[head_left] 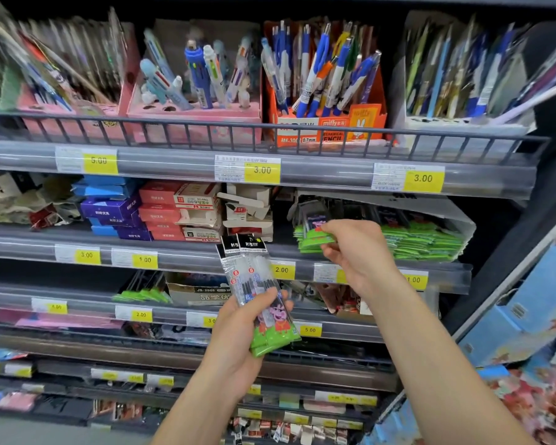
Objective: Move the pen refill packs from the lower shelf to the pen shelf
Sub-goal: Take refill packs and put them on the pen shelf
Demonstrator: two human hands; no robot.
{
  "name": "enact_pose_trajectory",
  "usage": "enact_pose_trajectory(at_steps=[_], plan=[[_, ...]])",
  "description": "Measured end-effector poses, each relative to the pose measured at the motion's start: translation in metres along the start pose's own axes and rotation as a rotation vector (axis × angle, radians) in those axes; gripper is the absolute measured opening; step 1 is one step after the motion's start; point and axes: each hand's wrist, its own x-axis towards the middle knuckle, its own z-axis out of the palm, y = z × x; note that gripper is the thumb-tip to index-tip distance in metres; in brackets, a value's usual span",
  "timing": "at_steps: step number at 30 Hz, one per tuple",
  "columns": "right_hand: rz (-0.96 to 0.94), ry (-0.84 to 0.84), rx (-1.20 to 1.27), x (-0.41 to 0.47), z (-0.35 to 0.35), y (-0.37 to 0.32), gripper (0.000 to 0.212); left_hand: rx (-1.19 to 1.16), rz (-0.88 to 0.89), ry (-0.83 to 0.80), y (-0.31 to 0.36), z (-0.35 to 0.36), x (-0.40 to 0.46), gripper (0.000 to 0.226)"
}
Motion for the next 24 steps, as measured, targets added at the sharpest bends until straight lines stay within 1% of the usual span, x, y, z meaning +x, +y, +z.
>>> enact_pose_trajectory(at_steps=[1,3,4,5,7,9,12,16,19,22,24], plan=[[-0.03,0.009,-0.079,0.005,0.003,-0.001,0.008,-0.002,-0.005,-0.002,0.0,0.001,0.0,0.027],[-0.115,0.047,-0.27,0.011,0.005,-0.001,0.039,-0.005,-0.018,-0.007,-0.001,0.002,0.001,0.031],[-0.173,0.065,-0.372,0.01,0.004,-0.001,0.05,-0.003,-0.023,-0.01,-0.001,0.003,0.001,0.032],[-0.237,0.071,-0.47,0.008,0.002,-0.001,0.057,-0.002,-0.027,-0.011,-0.001,0.003,0.002,0.032],[-0.34,0.024,-0.655,0.003,-0.005,0.004,0.064,-0.007,-0.035,-0.015,-0.001,0.002,0.003,0.032],[-0.414,-0.041,-0.809,-0.002,-0.011,0.011,0.061,-0.007,-0.043,-0.014,0.0,0.002,0.004,0.032],[-0.569,-0.02,-0.967,0.0,-0.014,0.018,0.043,-0.003,-0.068,-0.016,0.0,0.002,0.006,0.032],[-0.768,0.01,-1.053,0.012,-0.014,0.02,0.024,0.004,-0.109,-0.026,0.0,0.005,0.006,0.035],[-0.951,0.031,-1.048,0.018,-0.013,0.025,0.013,0.019,-0.128,-0.031,0.001,0.007,0.006,0.035],[-1.056,0.062,-1.031,0.021,-0.009,0.028,0.011,0.023,-0.137,-0.042,0.003,0.008,0.005,0.035],[-1.059,0.065,-1.014,0.024,-0.008,0.029,0.022,0.033,-0.14,-0.036,0.004,0.008,0.004,0.036]])
